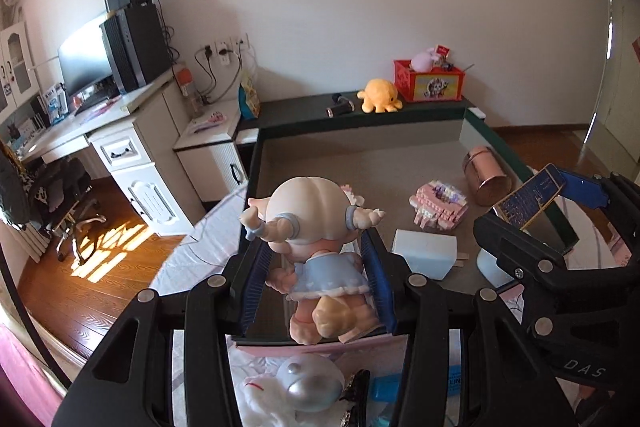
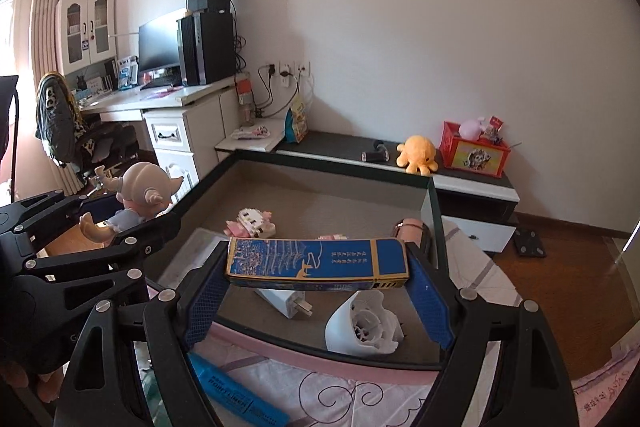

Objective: Organize rigid objects
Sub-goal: 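Carry the doll and blue box into the pink box and release both, then withdraw both tools from the box back over the bed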

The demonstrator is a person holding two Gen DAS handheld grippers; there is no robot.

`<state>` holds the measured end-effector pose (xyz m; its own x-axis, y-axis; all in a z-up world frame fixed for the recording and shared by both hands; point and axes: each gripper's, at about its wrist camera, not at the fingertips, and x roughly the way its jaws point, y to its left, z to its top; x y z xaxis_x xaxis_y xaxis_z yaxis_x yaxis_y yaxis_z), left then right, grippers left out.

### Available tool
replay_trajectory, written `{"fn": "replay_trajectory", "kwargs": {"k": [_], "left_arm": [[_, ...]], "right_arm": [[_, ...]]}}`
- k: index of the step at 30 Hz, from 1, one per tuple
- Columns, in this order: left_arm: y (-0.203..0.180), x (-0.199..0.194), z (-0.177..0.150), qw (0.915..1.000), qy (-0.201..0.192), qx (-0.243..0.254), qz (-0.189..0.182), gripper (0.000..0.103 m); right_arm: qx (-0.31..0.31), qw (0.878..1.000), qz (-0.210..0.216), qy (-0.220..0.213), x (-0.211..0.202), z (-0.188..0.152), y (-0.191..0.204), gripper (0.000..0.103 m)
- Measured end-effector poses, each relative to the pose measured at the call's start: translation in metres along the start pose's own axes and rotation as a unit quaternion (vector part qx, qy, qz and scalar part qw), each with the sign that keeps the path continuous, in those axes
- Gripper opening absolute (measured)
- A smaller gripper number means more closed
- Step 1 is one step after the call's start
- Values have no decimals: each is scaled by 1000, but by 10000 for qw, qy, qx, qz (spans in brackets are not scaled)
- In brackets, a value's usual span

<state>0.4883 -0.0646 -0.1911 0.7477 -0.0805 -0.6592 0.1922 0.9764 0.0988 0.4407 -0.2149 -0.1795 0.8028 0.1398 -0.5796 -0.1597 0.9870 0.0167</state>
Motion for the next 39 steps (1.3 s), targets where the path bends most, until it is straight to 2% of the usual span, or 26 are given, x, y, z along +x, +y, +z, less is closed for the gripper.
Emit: {"fn": "replay_trajectory", "kwargs": {"k": [6,9,11,14,15,17,18,19,22,30,35,39], "left_arm": [[-11,26,-6,9995,305,87,41,47],[-13,22,-6,9995,250,116,122,50],[-9,14,-6,9998,200,39,90,61],[-4,-15,-8,9998,-73,-27,181,72],[-3,-26,-9,9996,-197,-54,215,74],[1,-50,-12,9984,-415,-181,327,90],[4,-62,-13,9977,-525,-241,348,93],[4,-77,-17,9968,-665,-281,349,94],[2,-123,-32,9927,-1057,-262,518,94],[-8,-237,-83,9738,-2064,-425,857,102],[-8,-286,-110,9676,-2312,-535,862,102],[-5,-313,-127,9666,-2372,-692,679,102]], "right_arm": [[154,9994,27,314,29,-13,-14,84],[242,9988,92,411,33,-15,-16,85],[318,9986,139,401,30,-14,-19,85],[314,9989,191,283,12,-12,-19,86],[296,9993,131,196,2,-12,-17,90],[314,9995,42,10,-17,-10,-14,97],[336,9994,-3,-82,-28,-10,-13,103],[349,9992,10,-174,-40,-10,-12,103],[366,9984,98,-421,-78,-16,-4,103],[430,9899,-168,-1339,-197,-51,27,103],[391,9835,-359,-1730,-254,-70,42,103],[373,9792,-409,-1950,-289,-83,54,103]]}}
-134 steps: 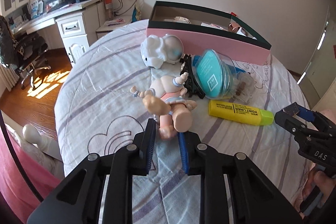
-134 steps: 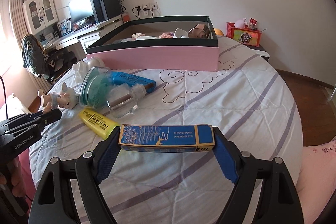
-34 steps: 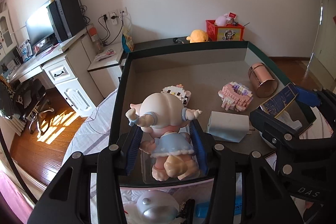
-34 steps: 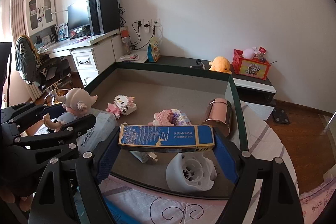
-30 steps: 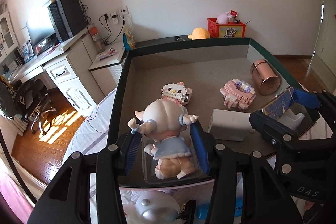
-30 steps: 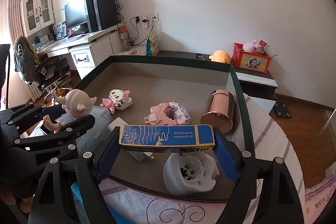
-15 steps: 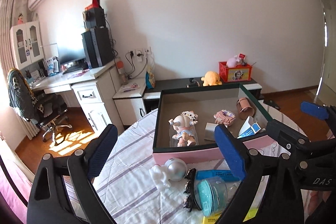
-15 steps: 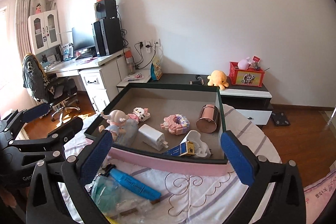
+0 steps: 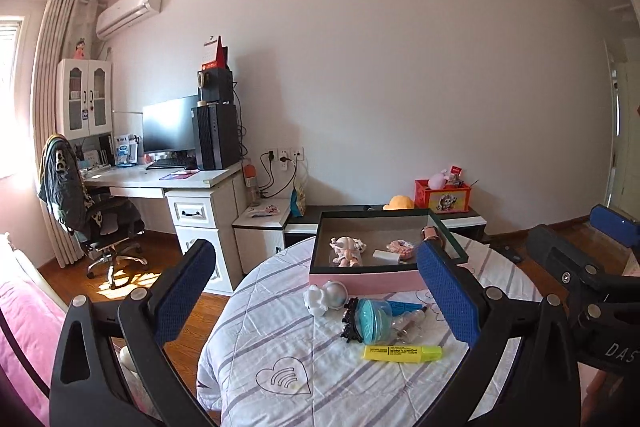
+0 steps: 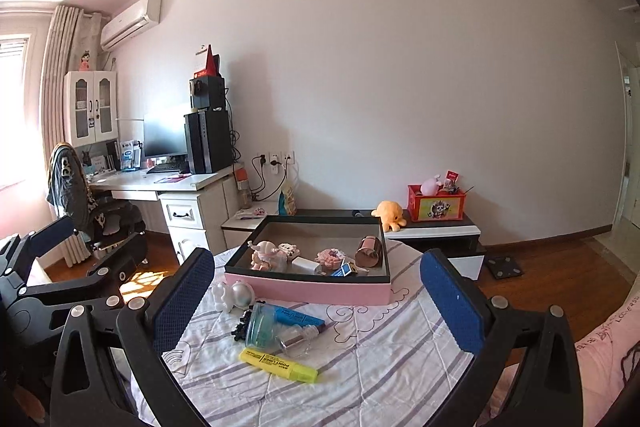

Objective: Organize rigid objects
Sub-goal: 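Withdraw both tools from the box back over the bed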

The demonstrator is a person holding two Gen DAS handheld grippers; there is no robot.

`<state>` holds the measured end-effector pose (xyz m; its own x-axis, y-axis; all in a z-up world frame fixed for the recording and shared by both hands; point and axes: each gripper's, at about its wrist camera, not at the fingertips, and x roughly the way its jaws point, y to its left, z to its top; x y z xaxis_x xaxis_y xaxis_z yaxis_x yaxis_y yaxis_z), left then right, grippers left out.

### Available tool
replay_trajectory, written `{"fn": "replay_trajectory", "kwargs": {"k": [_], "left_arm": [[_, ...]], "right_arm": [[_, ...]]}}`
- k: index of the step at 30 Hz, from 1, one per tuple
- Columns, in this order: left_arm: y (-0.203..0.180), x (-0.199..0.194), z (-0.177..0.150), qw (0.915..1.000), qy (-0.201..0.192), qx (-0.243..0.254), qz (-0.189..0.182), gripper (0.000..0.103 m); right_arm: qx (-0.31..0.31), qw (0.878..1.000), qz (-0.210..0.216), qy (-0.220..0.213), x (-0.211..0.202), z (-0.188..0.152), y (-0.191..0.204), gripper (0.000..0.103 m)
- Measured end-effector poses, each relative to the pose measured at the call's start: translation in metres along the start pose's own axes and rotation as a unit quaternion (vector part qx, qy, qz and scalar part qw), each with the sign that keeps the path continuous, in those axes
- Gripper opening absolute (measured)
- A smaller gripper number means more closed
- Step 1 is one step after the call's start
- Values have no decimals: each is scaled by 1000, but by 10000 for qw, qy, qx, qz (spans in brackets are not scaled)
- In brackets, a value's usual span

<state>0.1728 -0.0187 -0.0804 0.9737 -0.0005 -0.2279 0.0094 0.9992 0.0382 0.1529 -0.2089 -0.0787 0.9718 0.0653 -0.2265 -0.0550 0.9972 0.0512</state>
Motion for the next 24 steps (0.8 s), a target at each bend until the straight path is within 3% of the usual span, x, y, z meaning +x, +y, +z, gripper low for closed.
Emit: {"fn": "replay_trajectory", "kwargs": {"k": [11,24], "left_arm": [[5,-51,3,9993,-345,-63,102,102],[2,-49,-1,9995,-301,-91,-48,102]], "right_arm": [[-73,9993,-48,-352,-51,6,14,103],[-152,9989,-247,-356,-60,3,17,103]]}}
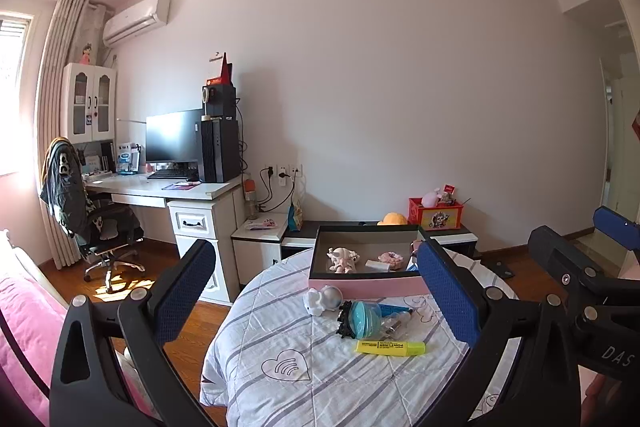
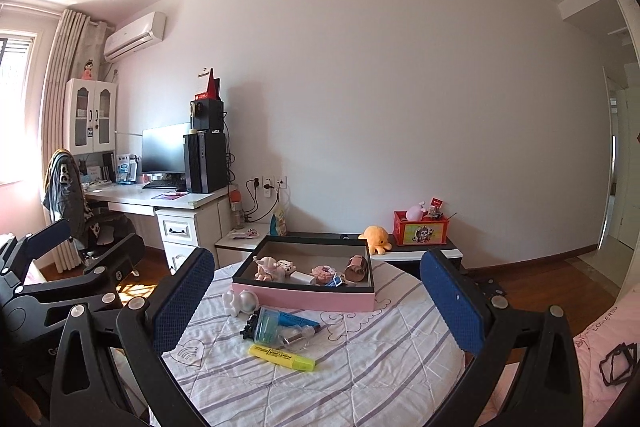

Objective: Organize rigid objects
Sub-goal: 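Withdraw both tools from the box back over the bed, then grasp the teal round container with the left gripper while the right grasps the glass bottle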

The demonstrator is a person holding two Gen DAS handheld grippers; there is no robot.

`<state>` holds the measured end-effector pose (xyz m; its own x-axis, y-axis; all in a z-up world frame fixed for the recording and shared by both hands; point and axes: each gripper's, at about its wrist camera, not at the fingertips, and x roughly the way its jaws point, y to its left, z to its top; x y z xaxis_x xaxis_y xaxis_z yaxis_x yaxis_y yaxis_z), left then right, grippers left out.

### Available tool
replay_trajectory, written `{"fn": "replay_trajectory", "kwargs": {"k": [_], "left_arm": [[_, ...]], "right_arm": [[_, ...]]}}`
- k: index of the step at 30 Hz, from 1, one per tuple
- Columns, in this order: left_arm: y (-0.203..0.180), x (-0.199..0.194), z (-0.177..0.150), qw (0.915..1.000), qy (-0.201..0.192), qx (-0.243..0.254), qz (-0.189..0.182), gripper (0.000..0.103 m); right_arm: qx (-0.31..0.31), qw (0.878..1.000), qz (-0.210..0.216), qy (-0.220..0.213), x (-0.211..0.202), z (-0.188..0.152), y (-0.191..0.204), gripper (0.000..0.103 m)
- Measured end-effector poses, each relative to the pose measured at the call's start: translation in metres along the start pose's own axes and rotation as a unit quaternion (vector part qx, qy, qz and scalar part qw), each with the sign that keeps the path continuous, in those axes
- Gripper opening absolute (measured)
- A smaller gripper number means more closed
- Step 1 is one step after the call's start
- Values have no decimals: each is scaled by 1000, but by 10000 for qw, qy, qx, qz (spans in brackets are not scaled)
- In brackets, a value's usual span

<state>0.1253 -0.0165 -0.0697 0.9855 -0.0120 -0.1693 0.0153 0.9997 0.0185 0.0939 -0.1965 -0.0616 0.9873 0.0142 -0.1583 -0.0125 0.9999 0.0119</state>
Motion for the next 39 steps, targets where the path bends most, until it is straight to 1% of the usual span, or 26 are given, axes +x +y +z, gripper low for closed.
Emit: {"fn": "replay_trajectory", "kwargs": {"k": [6,10,13,17,23,28,32,36,39], "left_arm": [[-2,8,-6,9999,106,19,-22,102],[-2,22,-15,9995,303,31,-86,103],[-2,37,-27,9984,547,42,-133,103],[-4,64,-46,9946,1013,62,-216,103],[-7,106,-78,9841,1743,62,-347,103],[-11,136,-97,9757,2158,83,-357,103],[-17,156,-106,9713,2342,133,-391,103],[-27,177,-111,9686,2435,220,-446,103],[-37,192,-113,9686,2410,329,-522,99]], "right_arm": [[38,9999,11,140,7,-4,-2,103],[56,9996,33,287,17,-12,-3,103],[66,9989,40,472,30,-22,-6,103],[106,9964,82,839,55,-40,-11,103],[222,9888,183,1464,97,-74,-19,103],[313,9815,239,1872,129,-96,-25,103],[403,9774,244,2063,150,-109,-32,103],[487,9739,188,2208,169,-117,-43,103],[560,9717,133,2292,184,-123,-53,103]]}}
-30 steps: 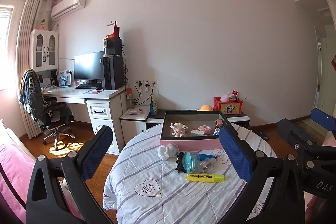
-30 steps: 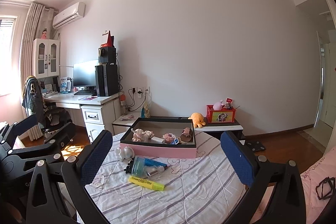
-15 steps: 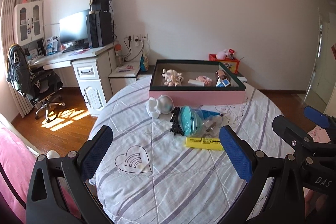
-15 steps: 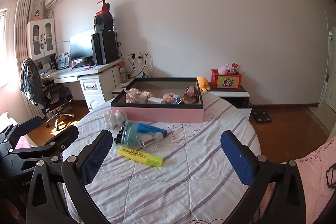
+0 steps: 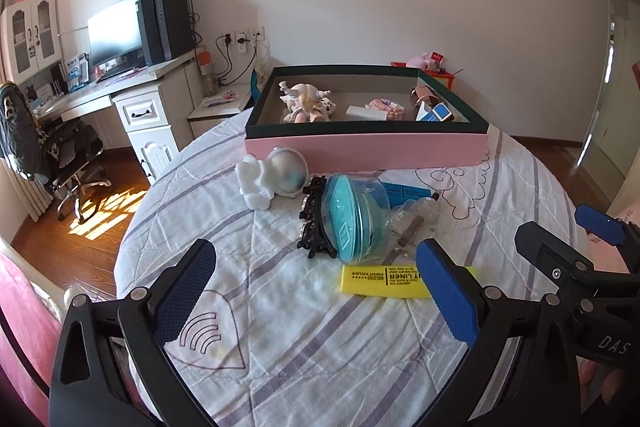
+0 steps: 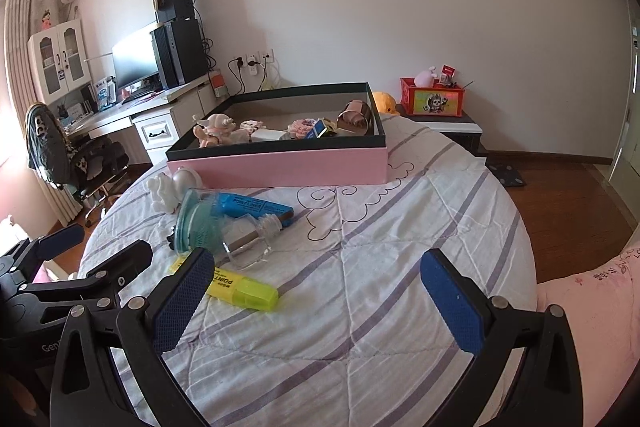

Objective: Organize rigid objects
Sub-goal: 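Grasp the teal round container with the left gripper while the right grasps the glass bottle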

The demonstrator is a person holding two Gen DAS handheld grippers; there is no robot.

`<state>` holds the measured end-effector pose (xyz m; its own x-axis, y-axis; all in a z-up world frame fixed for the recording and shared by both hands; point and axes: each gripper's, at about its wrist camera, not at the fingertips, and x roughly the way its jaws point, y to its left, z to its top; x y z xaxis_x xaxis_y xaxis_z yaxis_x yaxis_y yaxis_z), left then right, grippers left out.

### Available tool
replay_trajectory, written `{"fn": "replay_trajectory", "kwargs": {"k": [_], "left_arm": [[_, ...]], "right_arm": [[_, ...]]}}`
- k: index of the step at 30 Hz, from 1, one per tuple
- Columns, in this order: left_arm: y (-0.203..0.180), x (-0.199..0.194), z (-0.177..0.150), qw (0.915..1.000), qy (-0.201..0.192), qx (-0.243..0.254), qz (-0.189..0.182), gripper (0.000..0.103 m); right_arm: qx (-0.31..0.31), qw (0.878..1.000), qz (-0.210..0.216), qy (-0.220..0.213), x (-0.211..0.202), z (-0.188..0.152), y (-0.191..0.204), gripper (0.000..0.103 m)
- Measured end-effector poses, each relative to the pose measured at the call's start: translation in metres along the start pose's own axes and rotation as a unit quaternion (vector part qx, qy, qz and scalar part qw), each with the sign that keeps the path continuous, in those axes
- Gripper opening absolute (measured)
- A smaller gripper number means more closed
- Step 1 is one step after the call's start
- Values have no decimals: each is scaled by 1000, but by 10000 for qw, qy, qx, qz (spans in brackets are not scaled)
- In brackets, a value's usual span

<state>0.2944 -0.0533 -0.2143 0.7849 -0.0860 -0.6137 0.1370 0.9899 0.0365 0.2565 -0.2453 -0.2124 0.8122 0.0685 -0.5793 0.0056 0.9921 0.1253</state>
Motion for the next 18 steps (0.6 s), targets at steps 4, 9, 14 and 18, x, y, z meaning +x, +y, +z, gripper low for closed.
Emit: {"fn": "replay_trajectory", "kwargs": {"k": [4,9,14,18], "left_arm": [[-14,22,8,9996,122,222,-88,84],[-25,48,16,9988,336,356,-3,68],[-30,68,24,9974,496,459,260,64],[-33,88,24,9941,820,581,409,63]], "right_arm": [[21,9999,-40,122,19,4,-8,103],[29,9998,29,171,35,9,-14,103],[89,9995,104,278,48,10,-20,103],[130,9985,205,482,57,9,-22,103]]}}
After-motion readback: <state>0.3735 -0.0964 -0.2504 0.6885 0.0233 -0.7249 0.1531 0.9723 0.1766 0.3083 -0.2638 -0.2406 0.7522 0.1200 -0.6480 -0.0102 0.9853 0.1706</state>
